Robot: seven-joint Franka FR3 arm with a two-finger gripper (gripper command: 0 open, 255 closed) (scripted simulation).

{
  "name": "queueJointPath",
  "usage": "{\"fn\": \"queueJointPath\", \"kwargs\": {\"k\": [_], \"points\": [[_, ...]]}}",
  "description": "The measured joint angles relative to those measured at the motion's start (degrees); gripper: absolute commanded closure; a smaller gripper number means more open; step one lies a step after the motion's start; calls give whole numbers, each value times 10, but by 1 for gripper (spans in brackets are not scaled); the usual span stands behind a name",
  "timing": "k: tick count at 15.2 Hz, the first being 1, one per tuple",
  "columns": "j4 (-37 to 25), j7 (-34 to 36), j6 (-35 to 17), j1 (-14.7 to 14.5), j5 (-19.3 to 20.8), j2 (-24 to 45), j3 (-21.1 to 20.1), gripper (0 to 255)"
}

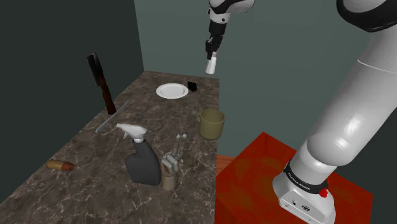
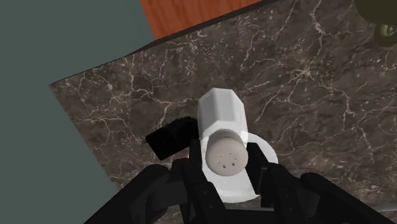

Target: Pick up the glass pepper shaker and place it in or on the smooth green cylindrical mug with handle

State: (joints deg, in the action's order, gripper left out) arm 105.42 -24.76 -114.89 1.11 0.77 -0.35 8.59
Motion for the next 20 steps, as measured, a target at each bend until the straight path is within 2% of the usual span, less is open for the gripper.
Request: {"fn": "queueJointPath", "kwargs": {"k": [9,20], "points": [[155,96,4,-35,26,-156,-53,255],[256,220,61,-82,5,-309,-144,255]]}}
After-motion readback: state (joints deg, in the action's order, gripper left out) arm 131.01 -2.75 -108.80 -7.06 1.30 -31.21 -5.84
